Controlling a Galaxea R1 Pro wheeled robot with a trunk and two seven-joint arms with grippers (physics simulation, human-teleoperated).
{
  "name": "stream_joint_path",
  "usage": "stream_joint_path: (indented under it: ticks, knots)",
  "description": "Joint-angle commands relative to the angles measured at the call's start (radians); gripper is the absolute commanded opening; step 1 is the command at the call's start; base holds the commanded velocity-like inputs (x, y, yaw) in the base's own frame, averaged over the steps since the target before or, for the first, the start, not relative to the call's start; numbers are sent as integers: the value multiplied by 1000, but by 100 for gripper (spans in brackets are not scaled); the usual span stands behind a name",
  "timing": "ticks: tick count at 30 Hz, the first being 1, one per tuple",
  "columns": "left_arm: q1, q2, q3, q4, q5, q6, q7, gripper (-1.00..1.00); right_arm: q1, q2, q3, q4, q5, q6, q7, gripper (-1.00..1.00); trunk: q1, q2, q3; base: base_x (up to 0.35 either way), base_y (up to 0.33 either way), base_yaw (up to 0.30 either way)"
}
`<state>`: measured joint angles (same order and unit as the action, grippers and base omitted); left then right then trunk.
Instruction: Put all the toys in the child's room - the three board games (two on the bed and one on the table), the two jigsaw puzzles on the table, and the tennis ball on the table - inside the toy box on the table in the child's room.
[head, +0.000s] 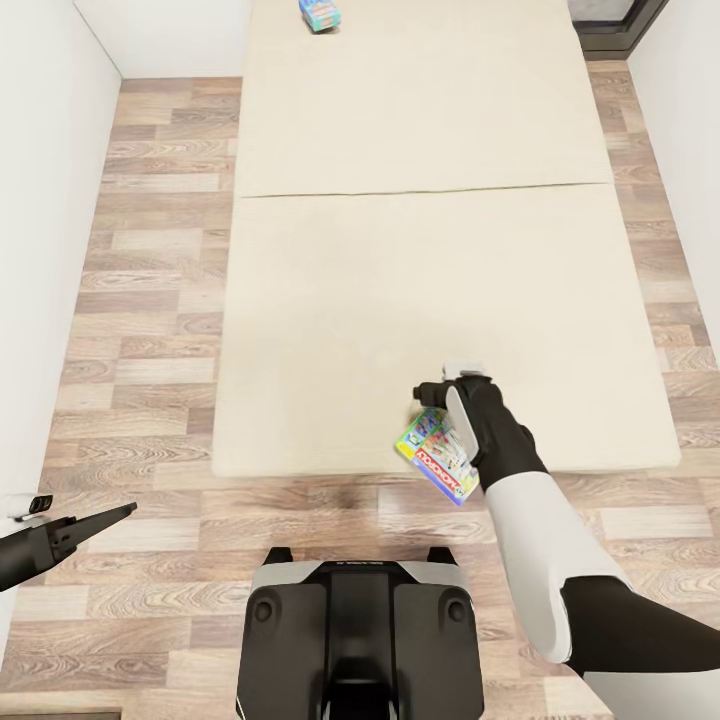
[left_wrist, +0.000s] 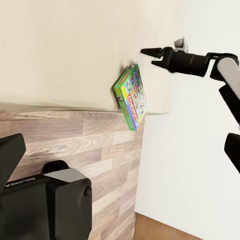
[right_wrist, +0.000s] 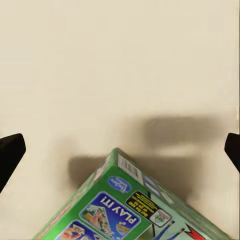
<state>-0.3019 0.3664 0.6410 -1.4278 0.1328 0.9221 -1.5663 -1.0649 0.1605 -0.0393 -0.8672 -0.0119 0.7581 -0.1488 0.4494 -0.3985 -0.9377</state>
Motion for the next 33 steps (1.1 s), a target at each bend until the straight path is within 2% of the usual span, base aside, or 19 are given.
stream_joint_path:
  ticks: [1,11,15,16,19,20,24,25,27,30,31,33]
  knots:
    - [0,0,0,0,-1,11,-5,100,0,1,-3,-16,-2,11,-3,100,1,-2,-1,0,0,0]
    - [0,0,0,0,-1,11,-5,100,5,-1,-5,-200,-10,120,0,100,1,-2,-1,0,0,0]
    - [0,-1,0,0,-1,11,-5,100,9,-3,-7,-325,-17,200,5,100,1,-2,-1,0,0,0]
    - [0,0,0,0,-1,11,-5,100,19,-3,-8,-381,-21,234,8,100,1,-2,-1,0,0,-5]
    - [0,0,0,0,-1,11,-5,100,48,-4,-12,-467,-36,271,23,100,1,-2,1,0,0,-28]
    - [0,0,0,0,-1,11,-5,100,77,-6,-15,-524,-55,285,42,100,1,-2,2,0,0,-57]
    - [0,0,0,0,-1,11,-5,100,142,-14,-33,-619,-119,289,100,100,1,-2,7,0,0,-64]
    - [0,0,0,0,-2,11,-5,100,173,-28,-50,-652,-162,289,136,100,1,-2,8,0,0,-70]
    - [0,1,0,0,-2,11,-5,100,203,-52,-72,-672,-209,289,174,100,1,-2,11,0,0,-72]
    - [0,2,1,0,-2,11,-5,100,253,-100,-108,-690,-286,289,236,100,1,-2,15,0,0,-74]
    - [0,2,1,0,-2,11,-5,100,294,-136,-128,-696,-341,289,283,100,1,-2,17,0,0,-76]
    - [0,3,1,0,-2,11,-5,100,341,-170,-144,-701,-398,289,338,100,1,-2,20,0,0,-76]
